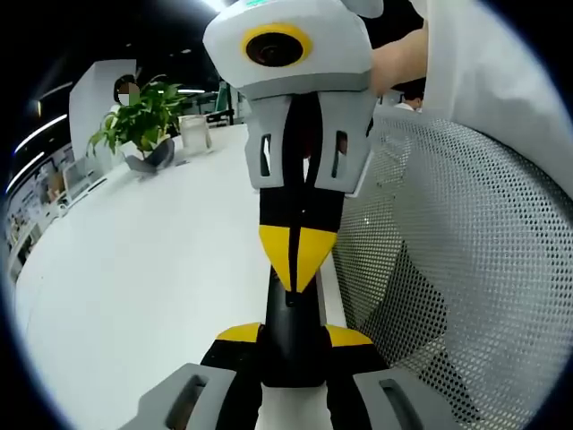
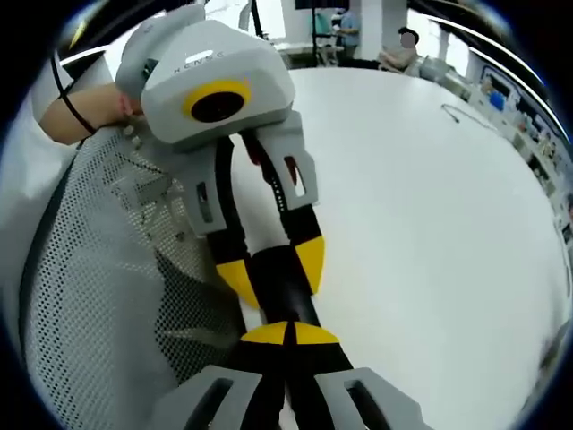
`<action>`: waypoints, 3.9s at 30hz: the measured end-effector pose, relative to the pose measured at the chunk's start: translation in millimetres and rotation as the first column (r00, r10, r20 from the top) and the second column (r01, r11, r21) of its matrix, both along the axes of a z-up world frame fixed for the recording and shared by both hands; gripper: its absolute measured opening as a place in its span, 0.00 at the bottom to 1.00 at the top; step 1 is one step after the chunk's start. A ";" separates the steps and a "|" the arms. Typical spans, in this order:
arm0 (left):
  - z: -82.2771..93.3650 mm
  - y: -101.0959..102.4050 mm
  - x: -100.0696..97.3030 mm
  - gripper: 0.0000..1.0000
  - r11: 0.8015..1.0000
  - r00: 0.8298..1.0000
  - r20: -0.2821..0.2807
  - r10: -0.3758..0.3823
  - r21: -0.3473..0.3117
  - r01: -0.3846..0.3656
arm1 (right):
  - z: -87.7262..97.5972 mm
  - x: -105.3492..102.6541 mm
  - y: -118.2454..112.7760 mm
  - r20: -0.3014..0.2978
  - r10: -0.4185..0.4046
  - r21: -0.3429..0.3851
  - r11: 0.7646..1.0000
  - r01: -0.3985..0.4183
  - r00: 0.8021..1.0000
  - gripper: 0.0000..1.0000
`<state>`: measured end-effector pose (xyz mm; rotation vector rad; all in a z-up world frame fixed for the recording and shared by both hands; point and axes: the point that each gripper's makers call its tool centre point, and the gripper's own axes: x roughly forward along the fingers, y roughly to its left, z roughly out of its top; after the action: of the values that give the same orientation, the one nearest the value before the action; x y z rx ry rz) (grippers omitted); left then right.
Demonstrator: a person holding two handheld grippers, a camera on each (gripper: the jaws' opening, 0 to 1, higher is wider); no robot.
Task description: Press the specified remote control buttons in sequence, fully releasing each button before pressing the next.
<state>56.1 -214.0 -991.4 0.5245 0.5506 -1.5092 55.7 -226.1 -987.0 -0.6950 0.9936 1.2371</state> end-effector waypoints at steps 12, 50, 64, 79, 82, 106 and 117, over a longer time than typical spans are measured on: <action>-0.1 -0.2 -0.1 0.24 1.000 1.000 -0.002 0.000 0.001 0.000 | 0.4 -2.1 6.1 0.044 0.062 -0.021 0.998 -0.061 0.997 0.00; 0.4 -1.5 -1.6 0.25 1.000 1.000 -0.003 0.001 0.015 -0.001 | -0.2 -2.2 11.8 0.151 0.167 -0.059 0.985 -0.160 0.974 0.00; -0.3 -3.5 1.0 0.24 0.995 0.998 0.005 0.059 0.086 -0.059 | 0.2 -0.4 12.6 0.154 0.143 -0.064 0.989 -0.134 0.978 0.00; 0.9 -2.2 1.6 0.25 0.989 0.991 0.007 0.132 0.072 -0.132 | 3.4 -4.5 12.1 0.197 0.132 0.042 0.989 -0.143 0.972 0.00; 1.0 -2.3 1.7 0.25 0.988 0.991 0.007 0.136 0.075 -0.137 | 3.3 -3.4 12.7 0.199 0.151 0.024 0.987 -0.159 0.968 0.00; 1.4 -0.4 0.1 0.25 0.989 0.991 0.001 0.136 0.052 -0.136 | 5.5 -3.3 10.2 0.128 0.035 0.157 0.986 -0.055 0.991 0.00; 1.1 -0.1 1.6 0.25 0.990 0.991 0.000 0.135 0.036 -0.135 | 5.0 7.2 -10.4 0.089 -0.034 0.178 0.984 0.018 0.995 0.00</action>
<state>57.7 -214.1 -990.3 0.5035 0.6048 -1.3738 62.9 -236.5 -982.1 -0.5927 0.8037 1.2428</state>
